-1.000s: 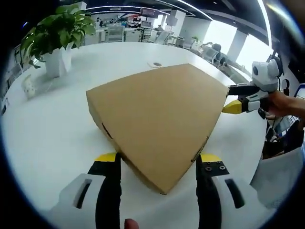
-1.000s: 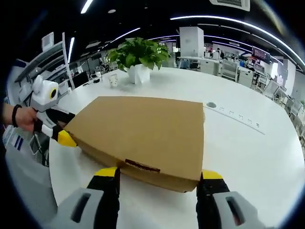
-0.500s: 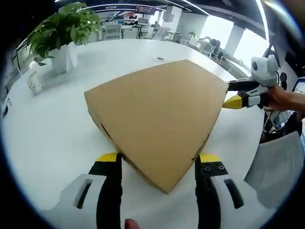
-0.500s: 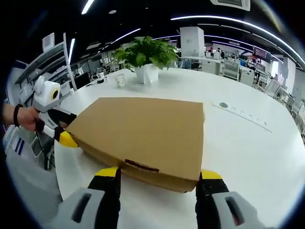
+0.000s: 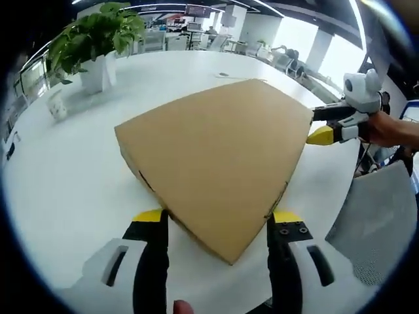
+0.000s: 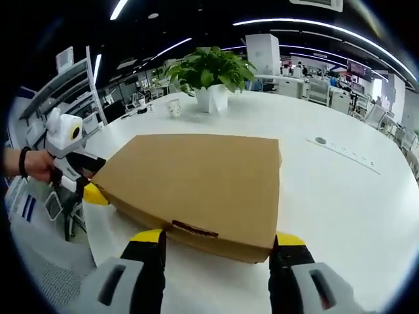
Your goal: Operate the shoe box by opening the lid, removing the specified soft item, and placing it in the target area until the item is outside and the box remains undamaged.
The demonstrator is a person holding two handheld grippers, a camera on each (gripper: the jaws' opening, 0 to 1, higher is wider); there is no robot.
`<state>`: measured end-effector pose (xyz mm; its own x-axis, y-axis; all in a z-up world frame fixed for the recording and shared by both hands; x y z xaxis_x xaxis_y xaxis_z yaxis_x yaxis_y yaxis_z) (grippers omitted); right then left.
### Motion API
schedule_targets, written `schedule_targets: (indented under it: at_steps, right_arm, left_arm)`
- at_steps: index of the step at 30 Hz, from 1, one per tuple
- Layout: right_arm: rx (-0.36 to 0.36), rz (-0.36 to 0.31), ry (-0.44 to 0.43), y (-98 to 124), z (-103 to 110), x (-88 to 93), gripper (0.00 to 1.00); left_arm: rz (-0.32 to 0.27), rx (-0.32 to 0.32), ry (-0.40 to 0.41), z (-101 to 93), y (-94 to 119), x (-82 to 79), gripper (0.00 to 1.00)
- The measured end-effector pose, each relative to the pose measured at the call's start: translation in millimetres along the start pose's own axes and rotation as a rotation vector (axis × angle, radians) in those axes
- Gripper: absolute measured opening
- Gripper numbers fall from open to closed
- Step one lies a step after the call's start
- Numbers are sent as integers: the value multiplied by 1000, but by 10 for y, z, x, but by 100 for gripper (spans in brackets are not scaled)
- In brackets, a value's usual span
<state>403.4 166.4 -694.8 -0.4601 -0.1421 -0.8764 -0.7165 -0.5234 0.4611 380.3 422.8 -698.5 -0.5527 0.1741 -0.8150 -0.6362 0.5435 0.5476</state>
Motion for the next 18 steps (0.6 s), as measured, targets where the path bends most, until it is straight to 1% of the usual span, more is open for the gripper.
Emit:
schedule_targets:
  at_steps: [5, 9, 15, 18]
  right_arm:
    - [7, -2, -8, 39, 86, 34, 60]
    - [9, 2, -14, 45, 79, 32, 60]
    - [12, -18, -23, 56, 70, 36, 61]
    - [10, -26, -41, 63, 64, 30, 61]
  left_arm:
    - [-9, 3, -7, -2, 95, 45, 59]
    - [-26, 2, -2, -10, 112, 39, 59]
    - [-58, -11, 8, 16, 111, 56, 60]
    - [-78, -24, 36, 13, 126, 80, 60]
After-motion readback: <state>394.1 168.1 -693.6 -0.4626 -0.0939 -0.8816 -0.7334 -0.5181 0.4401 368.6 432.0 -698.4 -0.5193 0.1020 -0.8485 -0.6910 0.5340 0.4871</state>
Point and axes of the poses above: the point that each gripper's makers call its tool centre point, and the gripper's own axes: y roughly backward along the fingers, z roughly to its left, x roughly out of its underside, the point moved 5 cm from there along y, roughly backward along the fingers, and after that the axes turned 14 degrees about -z, right-handed, at the moved point
